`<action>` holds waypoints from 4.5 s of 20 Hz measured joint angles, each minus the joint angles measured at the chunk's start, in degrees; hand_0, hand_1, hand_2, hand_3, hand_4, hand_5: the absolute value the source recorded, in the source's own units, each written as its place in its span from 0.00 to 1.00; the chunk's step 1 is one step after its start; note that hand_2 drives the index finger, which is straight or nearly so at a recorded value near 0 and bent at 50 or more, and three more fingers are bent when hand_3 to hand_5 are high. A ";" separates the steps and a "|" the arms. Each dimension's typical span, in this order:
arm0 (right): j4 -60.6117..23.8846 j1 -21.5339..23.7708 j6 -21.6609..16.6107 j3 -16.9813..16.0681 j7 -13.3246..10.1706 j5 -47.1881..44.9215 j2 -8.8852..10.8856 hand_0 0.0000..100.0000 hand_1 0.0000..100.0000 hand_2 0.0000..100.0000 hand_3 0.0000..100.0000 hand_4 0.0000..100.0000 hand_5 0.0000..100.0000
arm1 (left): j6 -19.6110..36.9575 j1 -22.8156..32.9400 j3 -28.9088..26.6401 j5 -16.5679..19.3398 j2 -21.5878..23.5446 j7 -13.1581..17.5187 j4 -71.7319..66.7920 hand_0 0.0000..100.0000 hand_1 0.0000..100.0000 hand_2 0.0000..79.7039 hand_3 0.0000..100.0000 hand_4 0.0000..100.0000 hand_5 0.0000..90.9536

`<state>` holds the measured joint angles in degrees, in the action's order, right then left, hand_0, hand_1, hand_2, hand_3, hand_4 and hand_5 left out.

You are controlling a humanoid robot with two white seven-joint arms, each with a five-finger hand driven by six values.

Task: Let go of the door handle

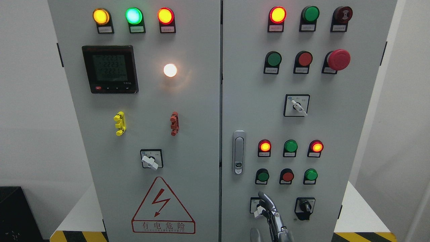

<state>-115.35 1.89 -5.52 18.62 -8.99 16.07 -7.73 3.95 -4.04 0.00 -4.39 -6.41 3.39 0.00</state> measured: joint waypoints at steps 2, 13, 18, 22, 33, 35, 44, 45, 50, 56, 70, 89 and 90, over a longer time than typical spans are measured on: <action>-0.15 -0.54 0.00 -0.03 0.10 2.39 0.00 0.39 0.23 0.00 0.65 0.69 0.70 | 0.00 0.00 0.00 0.00 0.00 0.00 0.00 0.00 0.00 0.03 0.08 0.01 0.00; -0.47 -4.70 3.06 -0.49 0.02 22.65 -0.03 0.46 0.28 0.00 0.97 0.91 0.97 | 0.00 0.00 0.00 0.00 0.00 0.00 0.00 0.00 0.00 0.03 0.08 0.01 0.00; 0.41 -7.08 4.67 -0.62 -0.20 35.02 -0.05 0.45 0.30 0.00 1.00 0.98 0.98 | 0.00 0.00 0.00 0.00 0.00 0.01 0.00 0.00 0.00 0.03 0.09 0.01 0.00; 1.30 -8.30 5.12 -0.66 1.77 44.67 -0.05 0.47 0.25 0.00 1.00 0.97 0.98 | -0.02 0.00 0.00 0.00 0.00 0.02 0.00 0.00 0.00 0.03 0.08 0.01 0.00; 5.29 -13.00 9.70 -0.66 3.72 61.56 -0.10 0.49 0.24 0.00 1.00 0.98 0.99 | -0.03 0.00 0.00 0.00 0.00 0.02 0.00 0.00 0.00 0.03 0.08 0.01 0.00; 5.98 -13.31 10.11 -0.71 3.96 63.26 -0.10 0.49 0.24 0.00 1.00 0.98 0.99 | -0.04 0.00 0.00 0.00 0.00 -0.01 0.00 0.00 0.00 0.03 0.08 0.01 0.00; 9.54 -15.26 11.36 -0.84 4.38 68.12 -0.09 0.48 0.24 0.00 1.00 0.98 0.99 | -0.04 0.00 0.00 0.00 0.00 -0.03 0.00 0.00 0.00 0.03 0.08 0.01 0.00; 9.89 -15.60 11.69 -0.85 4.38 68.35 -0.09 0.48 0.24 0.00 1.00 0.98 0.99 | -0.04 0.00 0.00 0.00 0.00 -0.03 0.00 0.00 0.00 0.03 0.09 0.01 0.00; 11.48 -16.69 12.44 -0.89 4.39 69.73 -0.12 0.47 0.24 0.00 1.00 0.98 0.99 | -0.04 0.00 0.00 0.00 0.00 -0.03 0.00 0.00 0.00 0.03 0.09 0.01 0.00; 12.64 -17.14 13.15 -0.93 5.51 70.47 -0.15 0.46 0.23 0.00 1.00 0.98 0.99 | -0.05 0.00 0.00 0.00 0.00 -0.04 0.00 0.00 0.00 0.03 0.08 0.01 0.00; 13.74 -17.36 13.79 -1.28 5.72 70.83 -0.20 0.45 0.23 0.00 1.00 0.98 0.99 | -0.30 0.00 0.00 0.00 0.00 -0.08 0.00 0.00 0.00 0.03 0.08 0.01 0.00; 14.59 -16.98 14.18 -1.41 5.73 70.85 -0.26 0.45 0.23 0.00 1.00 0.98 0.99 | -0.03 0.00 0.00 0.00 0.00 -0.07 0.00 0.00 0.00 0.03 0.09 0.01 0.00; 14.64 -16.96 14.18 -1.41 5.73 70.85 -0.26 0.45 0.23 0.00 1.00 0.98 0.99 | -0.04 0.00 0.00 0.00 0.00 -0.06 0.00 0.00 0.00 0.03 0.09 0.01 0.00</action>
<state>-100.71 -15.08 8.66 17.21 -3.26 86.92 -7.99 3.91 -4.04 0.00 -4.39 -6.41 3.33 0.00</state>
